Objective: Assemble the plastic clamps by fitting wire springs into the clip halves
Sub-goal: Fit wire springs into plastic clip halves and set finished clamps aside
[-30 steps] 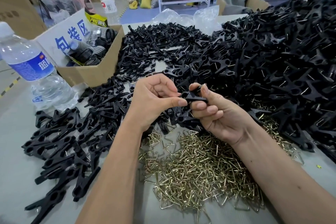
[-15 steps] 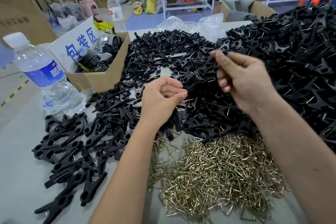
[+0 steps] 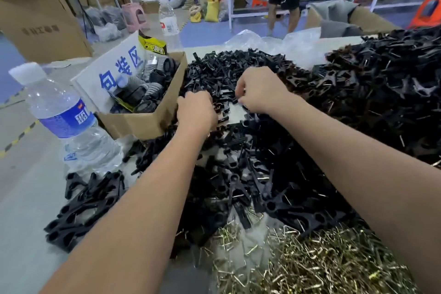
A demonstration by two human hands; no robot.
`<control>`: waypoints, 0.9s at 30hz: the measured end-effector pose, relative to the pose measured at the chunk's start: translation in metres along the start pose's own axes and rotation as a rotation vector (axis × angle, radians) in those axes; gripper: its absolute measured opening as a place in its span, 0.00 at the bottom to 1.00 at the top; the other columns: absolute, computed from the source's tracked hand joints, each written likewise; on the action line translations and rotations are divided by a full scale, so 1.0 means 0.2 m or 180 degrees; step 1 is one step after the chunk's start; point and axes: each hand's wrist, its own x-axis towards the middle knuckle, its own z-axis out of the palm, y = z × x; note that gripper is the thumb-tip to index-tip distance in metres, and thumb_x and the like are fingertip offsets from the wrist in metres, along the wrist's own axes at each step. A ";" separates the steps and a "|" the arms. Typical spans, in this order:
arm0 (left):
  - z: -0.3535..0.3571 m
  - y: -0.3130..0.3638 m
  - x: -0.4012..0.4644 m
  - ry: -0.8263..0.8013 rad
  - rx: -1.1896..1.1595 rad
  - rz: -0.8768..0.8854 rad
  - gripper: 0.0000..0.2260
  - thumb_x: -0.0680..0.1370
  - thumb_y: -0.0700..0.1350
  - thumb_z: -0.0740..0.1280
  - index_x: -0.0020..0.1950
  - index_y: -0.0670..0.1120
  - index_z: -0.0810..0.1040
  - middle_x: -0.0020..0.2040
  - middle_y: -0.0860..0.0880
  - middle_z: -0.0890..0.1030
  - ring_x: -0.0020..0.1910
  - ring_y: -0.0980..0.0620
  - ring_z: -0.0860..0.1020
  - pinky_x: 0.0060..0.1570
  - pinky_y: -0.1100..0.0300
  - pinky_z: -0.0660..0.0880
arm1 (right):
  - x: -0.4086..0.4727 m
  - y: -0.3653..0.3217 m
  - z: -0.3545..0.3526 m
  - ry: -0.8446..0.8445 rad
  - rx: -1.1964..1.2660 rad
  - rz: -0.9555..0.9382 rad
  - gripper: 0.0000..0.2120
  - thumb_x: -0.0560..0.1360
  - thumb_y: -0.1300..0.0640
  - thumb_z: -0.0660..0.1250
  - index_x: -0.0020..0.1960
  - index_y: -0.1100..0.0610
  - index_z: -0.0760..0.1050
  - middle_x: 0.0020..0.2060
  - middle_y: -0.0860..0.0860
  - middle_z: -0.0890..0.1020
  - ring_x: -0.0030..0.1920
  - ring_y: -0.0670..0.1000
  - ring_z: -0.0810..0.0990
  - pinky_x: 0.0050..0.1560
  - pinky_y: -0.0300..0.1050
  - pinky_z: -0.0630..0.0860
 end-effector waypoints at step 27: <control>-0.01 -0.01 -0.19 0.1224 -0.2718 0.0103 0.12 0.74 0.38 0.71 0.36 0.42 0.69 0.42 0.56 0.84 0.47 0.61 0.82 0.44 0.61 0.73 | 0.01 0.01 0.20 -0.0195 0.0727 -0.0203 0.24 0.73 0.50 0.80 0.64 0.56 0.75 0.48 0.52 0.84 0.49 0.53 0.81 0.50 0.45 0.74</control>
